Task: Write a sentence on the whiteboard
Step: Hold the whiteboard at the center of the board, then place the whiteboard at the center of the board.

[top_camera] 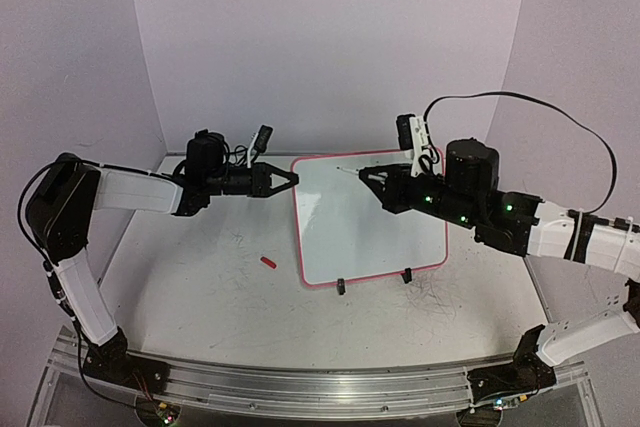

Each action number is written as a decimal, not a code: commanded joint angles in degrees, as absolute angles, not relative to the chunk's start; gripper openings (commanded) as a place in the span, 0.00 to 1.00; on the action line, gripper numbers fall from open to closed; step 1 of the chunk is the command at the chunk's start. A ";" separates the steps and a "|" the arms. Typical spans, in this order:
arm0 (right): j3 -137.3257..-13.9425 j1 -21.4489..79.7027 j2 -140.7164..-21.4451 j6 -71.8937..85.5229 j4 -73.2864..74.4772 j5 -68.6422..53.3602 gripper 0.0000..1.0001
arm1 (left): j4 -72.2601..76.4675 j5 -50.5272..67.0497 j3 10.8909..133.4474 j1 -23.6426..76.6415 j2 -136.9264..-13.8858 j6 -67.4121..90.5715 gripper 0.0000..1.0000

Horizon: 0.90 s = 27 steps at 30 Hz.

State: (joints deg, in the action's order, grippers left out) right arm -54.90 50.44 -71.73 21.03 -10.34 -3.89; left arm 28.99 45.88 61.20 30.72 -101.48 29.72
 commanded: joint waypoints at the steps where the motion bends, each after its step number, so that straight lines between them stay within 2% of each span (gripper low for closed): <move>1: -57.48 50.71 -72.01 20.15 -12.13 -3.68 0.00 | 27.51 47.29 60.63 31.23 -98.85 29.86 0.00; 16: -57.06 50.71 -71.25 20.41 -10.37 -3.02 0.00 | 27.39 49.95 60.00 29.71 -99.84 28.65 0.00; 27: -58.47 51.80 -74.56 20.42 -10.39 -3.32 0.00 | 26.52 50.30 60.55 28.41 -99.75 28.44 0.20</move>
